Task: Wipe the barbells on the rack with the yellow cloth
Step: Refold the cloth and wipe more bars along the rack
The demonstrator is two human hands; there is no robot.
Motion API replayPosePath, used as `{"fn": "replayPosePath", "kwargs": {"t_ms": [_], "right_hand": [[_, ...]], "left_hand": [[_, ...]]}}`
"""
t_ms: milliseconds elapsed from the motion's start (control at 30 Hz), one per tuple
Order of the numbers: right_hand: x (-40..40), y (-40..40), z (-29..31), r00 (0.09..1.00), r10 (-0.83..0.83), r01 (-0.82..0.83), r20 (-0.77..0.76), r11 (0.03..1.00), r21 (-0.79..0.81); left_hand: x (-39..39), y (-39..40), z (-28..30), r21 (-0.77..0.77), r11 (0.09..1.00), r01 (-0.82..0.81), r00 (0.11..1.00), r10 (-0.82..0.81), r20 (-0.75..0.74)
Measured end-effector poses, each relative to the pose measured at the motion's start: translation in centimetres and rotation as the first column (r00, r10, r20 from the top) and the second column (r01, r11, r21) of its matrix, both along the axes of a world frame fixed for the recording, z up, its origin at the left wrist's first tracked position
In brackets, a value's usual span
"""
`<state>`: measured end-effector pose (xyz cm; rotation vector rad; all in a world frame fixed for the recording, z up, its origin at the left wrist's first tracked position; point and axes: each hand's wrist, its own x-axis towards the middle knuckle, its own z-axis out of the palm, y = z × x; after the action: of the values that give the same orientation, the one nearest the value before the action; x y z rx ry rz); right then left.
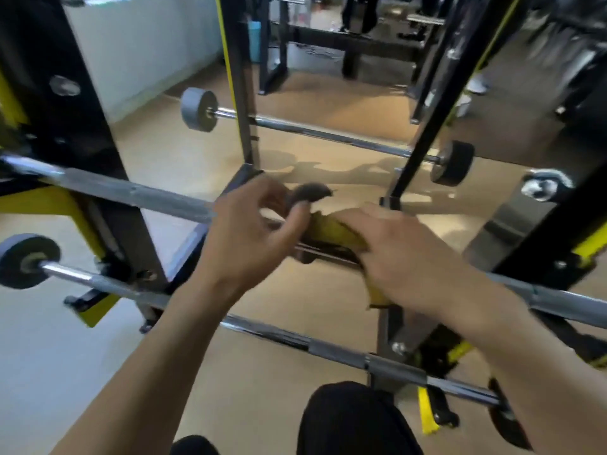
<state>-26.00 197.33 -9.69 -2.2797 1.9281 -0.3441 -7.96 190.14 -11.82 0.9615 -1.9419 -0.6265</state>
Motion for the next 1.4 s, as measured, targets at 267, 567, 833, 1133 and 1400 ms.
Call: {"fn": "replayPosePath", "kwargs": {"t_ms": [267, 567, 833, 1133, 1400], "right_hand": [[-12.0, 9.2, 1.4, 0.949, -0.31, 0.316, -0.063, 0.918, 0.238], [-7.4, 3.8, -2.6, 0.962, -0.148, 0.161, -0.231, 0.986, 0.041], [-12.2, 9.7, -1.5, 0.881, -0.224, 0.337, -0.418, 0.915, 0.221], [-8.1, 4.5, -2.5, 0.962, -0.148, 0.169, -0.228, 0.983, 0.072], [-12.1, 9.7, -0.8, 0.881, -0.236, 0.342, -0.41, 0.916, 0.208]], "left_hand": [[-11.6, 0.2, -1.3, -0.18, 0.922, 0.342, 0.587, -0.06, 0.808], [-12.3, 0.9, -0.5, -0.189, 0.911, 0.365, 0.376, 0.041, 0.926], [-12.8, 1.8, -1.4, -0.249, 0.89, 0.382, 0.455, 0.053, 0.889], [-13.1, 1.2, -1.4, -0.263, 0.921, 0.287, 0.578, 0.053, 0.814], [-12.9, 1.9, -1.7, -0.349, 0.886, 0.304, 0.576, 0.121, 0.809]]}}
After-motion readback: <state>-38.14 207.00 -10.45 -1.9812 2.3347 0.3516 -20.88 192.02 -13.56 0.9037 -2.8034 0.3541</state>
